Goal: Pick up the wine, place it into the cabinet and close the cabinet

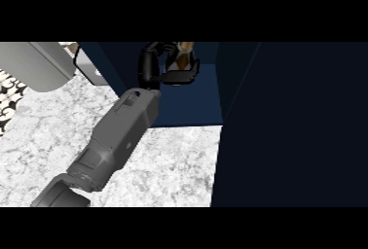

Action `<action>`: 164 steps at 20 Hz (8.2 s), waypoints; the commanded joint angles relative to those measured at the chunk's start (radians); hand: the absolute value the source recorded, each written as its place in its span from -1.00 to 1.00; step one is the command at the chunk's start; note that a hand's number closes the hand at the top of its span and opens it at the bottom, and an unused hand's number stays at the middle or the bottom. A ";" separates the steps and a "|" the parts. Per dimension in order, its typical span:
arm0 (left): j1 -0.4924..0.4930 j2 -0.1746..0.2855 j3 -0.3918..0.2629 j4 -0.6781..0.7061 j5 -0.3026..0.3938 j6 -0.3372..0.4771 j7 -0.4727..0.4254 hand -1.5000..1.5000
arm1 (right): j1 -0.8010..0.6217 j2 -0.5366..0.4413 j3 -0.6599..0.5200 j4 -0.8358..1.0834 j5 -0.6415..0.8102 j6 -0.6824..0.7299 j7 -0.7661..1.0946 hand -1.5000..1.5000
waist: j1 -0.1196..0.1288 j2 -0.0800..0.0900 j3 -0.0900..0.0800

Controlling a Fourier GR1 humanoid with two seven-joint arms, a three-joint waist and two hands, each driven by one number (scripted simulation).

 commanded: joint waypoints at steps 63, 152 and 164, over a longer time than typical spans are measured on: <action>-0.016 0.027 0.154 0.259 -0.010 -0.160 -0.150 -1.00 | 0.006 0.015 0.040 -0.011 -0.061 0.032 -0.015 -1.00 | -0.032 0.017 0.000; 1.363 0.661 -0.292 -1.753 0.329 -0.069 0.115 -1.00 | 0.098 0.023 0.478 -0.145 -0.078 0.077 0.236 1.00 | 0.047 -0.015 -0.001; 1.509 0.740 -0.067 -1.700 0.461 -0.307 0.108 -1.00 | 0.106 0.027 0.894 -0.081 0.173 -0.137 0.182 1.00 | 0.043 -0.020 -0.002</action>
